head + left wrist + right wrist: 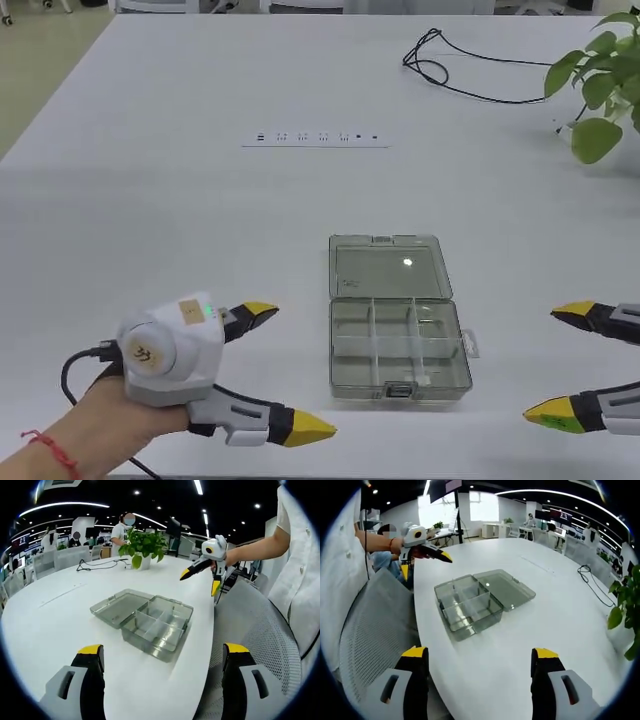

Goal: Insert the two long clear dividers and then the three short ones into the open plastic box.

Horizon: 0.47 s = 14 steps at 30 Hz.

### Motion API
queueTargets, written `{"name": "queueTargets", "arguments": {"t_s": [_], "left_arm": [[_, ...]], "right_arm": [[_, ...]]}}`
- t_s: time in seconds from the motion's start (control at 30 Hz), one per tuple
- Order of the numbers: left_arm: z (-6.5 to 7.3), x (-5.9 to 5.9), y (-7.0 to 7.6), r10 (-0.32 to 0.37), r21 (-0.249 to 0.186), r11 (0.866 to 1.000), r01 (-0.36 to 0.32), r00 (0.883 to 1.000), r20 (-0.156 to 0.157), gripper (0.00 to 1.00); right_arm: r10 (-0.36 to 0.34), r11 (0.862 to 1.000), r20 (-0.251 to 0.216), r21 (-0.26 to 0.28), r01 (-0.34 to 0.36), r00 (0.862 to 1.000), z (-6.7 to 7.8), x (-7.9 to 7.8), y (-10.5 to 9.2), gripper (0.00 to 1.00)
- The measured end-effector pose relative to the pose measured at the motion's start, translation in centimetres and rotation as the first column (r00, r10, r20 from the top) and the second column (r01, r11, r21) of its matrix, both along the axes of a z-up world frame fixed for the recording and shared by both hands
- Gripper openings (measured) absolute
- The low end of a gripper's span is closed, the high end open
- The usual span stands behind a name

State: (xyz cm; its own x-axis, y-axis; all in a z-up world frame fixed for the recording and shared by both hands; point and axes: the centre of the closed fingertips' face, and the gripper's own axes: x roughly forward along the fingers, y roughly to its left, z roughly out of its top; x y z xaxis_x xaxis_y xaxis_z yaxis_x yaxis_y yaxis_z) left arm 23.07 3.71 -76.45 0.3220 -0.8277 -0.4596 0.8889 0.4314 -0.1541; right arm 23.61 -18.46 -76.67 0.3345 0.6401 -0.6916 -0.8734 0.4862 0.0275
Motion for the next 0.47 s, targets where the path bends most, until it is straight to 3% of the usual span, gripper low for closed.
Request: {"name": "queueTargets", "arguments": {"t_s": [0.47], "left_arm": [[-0.2, -0.15, -0.17, -0.008, 0.0, 1.0, 0.008, 1.0, -0.011, 1.0]], "right_arm": [[0.012, 1.0, 0.0, 0.0, -0.012, 1.0, -0.01, 0.09, 0.32, 0.85]]}}
